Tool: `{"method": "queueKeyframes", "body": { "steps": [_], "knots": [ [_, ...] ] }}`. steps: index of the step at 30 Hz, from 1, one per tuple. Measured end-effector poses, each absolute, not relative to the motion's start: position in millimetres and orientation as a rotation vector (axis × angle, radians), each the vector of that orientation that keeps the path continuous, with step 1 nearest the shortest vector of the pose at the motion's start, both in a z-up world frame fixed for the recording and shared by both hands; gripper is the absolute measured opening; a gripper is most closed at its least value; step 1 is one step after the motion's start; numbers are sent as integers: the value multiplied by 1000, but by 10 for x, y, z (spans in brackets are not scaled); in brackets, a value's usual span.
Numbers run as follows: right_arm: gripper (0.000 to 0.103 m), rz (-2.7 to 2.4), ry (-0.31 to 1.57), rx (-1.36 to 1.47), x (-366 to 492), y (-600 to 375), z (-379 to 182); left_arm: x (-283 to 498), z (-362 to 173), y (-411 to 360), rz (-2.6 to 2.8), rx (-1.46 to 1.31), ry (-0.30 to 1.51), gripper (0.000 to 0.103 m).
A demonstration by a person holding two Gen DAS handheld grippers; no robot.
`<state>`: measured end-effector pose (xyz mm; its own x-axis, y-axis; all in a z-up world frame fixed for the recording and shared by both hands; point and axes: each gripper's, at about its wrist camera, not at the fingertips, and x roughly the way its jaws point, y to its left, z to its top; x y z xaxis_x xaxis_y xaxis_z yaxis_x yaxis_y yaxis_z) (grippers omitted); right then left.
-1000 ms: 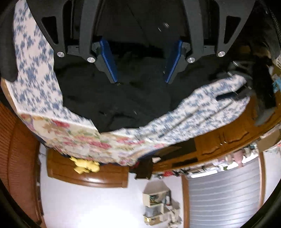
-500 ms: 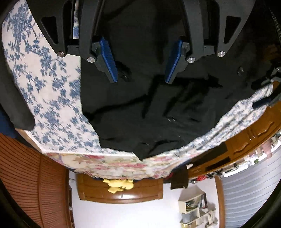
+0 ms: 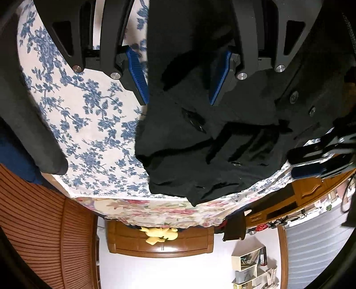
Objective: Fold large clothes
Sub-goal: 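Move the left tool down to the coat side edge nearest it, then close the left tool on the coat side, fold it inward, open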
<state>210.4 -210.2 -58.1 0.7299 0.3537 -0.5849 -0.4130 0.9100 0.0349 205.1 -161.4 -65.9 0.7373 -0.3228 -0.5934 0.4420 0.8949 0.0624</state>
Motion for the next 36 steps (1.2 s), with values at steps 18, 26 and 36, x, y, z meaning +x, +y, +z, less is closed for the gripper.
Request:
{"method": "queueKeyframes", "body": {
  "steps": [18, 26, 36],
  "knots": [
    [58, 434, 604, -106, 1887, -2294, -432, 2579, -1289, -1978, -273, 388, 831, 20],
    [58, 442, 610, -113, 1953, -2172, -428, 2330, -809, -1588, -271, 283, 698, 5],
    [58, 453, 629, -138, 2158, -1849, -444, 2044, -352, -939, -200, 228, 582, 5]
  ]
}}
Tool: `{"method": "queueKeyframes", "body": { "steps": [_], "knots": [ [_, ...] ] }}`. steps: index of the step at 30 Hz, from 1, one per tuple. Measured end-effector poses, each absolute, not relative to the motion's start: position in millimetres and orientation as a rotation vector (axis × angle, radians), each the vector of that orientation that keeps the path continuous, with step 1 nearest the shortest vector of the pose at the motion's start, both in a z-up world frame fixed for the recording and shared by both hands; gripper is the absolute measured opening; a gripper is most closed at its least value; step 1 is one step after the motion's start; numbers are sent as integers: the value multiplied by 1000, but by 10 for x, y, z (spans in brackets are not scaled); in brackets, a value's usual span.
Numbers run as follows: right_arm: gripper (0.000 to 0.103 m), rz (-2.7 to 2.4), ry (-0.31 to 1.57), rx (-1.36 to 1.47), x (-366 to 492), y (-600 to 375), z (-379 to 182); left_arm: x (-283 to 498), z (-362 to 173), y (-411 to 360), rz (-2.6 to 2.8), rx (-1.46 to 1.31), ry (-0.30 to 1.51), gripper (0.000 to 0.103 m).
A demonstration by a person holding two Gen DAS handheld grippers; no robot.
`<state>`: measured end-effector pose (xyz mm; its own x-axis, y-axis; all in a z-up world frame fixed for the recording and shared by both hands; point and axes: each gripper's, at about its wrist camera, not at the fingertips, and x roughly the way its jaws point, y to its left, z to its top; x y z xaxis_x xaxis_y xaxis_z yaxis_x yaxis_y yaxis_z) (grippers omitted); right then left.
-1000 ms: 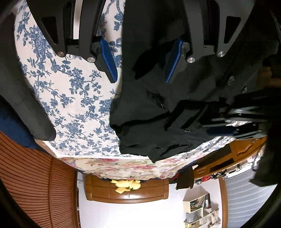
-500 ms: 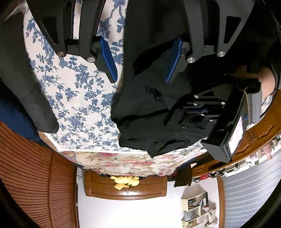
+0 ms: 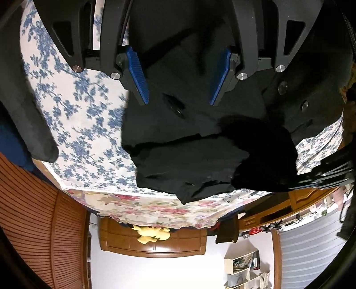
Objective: Fold large clothes
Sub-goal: 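Close the left tool on the coat side, fold it inward, open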
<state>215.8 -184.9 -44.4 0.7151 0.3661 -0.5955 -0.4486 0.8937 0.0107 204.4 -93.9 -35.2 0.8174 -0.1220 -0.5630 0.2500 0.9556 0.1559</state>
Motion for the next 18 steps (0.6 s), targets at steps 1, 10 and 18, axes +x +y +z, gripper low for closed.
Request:
{"method": "queueKeyframes", "body": {
  "steps": [1, 10, 18],
  "knots": [
    [58, 455, 627, -140, 2183, -1809, -439, 2025, -348, -885, -194, 222, 579, 5],
    [58, 473, 637, -191, 2335, -1419, -533, 1834, -483, -313, -98, 144, 570, 5],
    [58, 471, 645, -220, 2435, -1291, -591, 1716, -722, 39, -38, 98, 610, 5]
  ]
}}
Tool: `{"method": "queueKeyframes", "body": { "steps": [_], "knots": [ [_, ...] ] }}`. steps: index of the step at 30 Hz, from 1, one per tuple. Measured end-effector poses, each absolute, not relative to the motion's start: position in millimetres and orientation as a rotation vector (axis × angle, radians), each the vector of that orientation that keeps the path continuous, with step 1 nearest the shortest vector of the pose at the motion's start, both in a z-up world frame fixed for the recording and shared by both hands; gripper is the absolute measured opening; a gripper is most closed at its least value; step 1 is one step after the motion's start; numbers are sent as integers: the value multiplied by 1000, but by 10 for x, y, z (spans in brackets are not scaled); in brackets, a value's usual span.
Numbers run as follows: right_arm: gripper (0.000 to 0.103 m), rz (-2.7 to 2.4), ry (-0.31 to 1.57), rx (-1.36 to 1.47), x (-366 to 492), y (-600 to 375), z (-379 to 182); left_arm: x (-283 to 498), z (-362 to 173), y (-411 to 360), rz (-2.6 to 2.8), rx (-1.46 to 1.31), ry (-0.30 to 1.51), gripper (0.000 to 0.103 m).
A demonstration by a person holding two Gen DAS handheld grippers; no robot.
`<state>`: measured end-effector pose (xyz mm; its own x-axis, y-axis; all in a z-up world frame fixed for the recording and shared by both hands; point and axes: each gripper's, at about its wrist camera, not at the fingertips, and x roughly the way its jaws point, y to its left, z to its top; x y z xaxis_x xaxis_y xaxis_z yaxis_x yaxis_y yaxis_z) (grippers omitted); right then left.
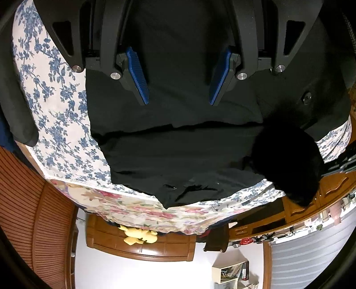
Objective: Fold large clothes
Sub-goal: 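Close the left tool on the coat side, fold it inward, open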
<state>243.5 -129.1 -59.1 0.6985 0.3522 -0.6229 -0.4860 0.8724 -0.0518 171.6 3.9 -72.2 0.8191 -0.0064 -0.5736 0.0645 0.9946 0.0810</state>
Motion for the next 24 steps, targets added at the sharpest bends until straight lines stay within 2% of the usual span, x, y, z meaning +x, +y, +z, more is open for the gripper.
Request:
{"method": "queueKeyframes", "body": {
  "steps": [24],
  "knots": [
    [58, 471, 660, -250, 2518, -1104, -663, 1208, -974, 454, -37, 52, 657, 7]
  ]
}}
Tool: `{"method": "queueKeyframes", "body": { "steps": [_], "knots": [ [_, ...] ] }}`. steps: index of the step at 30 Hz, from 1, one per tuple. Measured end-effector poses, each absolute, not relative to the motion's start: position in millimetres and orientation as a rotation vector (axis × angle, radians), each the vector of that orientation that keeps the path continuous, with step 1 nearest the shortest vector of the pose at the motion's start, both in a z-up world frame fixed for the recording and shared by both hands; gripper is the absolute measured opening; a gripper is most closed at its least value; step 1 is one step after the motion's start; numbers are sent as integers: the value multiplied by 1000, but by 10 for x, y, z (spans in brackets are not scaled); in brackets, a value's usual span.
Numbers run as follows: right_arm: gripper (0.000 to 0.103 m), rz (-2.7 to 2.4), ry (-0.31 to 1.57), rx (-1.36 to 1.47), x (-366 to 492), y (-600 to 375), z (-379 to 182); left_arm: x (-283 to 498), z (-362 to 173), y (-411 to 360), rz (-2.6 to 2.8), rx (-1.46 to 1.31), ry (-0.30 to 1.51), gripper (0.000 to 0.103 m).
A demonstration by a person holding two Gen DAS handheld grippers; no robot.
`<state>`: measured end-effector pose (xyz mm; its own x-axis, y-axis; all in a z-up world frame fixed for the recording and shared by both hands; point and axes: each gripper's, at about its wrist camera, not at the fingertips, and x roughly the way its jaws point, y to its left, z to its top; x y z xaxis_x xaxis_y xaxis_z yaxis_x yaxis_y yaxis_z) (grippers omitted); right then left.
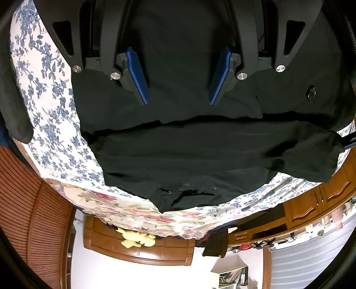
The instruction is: Fold large clothes
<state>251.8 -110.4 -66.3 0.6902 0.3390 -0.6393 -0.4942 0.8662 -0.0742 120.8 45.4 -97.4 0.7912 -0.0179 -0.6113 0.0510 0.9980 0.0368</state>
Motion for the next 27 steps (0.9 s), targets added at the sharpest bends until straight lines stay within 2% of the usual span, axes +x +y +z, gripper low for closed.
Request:
{"method": "queueKeyframes", "body": {
  "steps": [2, 4, 5, 7, 18, 27],
  "knots": [
    [58, 474, 664, -251, 2529, -1076, -676, 1174, -970, 503, -40, 51, 654, 15],
    [58, 479, 667, -253, 2545, -1058, -686, 1135, -968, 574, -56, 27, 650, 47],
    [58, 482, 668, -254, 2550, -1046, -691, 1118, -963, 603, -61, 20, 644, 53],
    [58, 487, 670, -259, 2570, -1021, -704, 1085, -954, 664, -69, 17, 640, 82],
    [58, 525, 658, -231, 2598, -827, -651, 884, -1008, 1051, -40, 18, 674, 82],
    [58, 708, 602, -275, 2298, -116, -479, 777, -1068, 1234, -11, -2, 679, 82]
  ]
}}
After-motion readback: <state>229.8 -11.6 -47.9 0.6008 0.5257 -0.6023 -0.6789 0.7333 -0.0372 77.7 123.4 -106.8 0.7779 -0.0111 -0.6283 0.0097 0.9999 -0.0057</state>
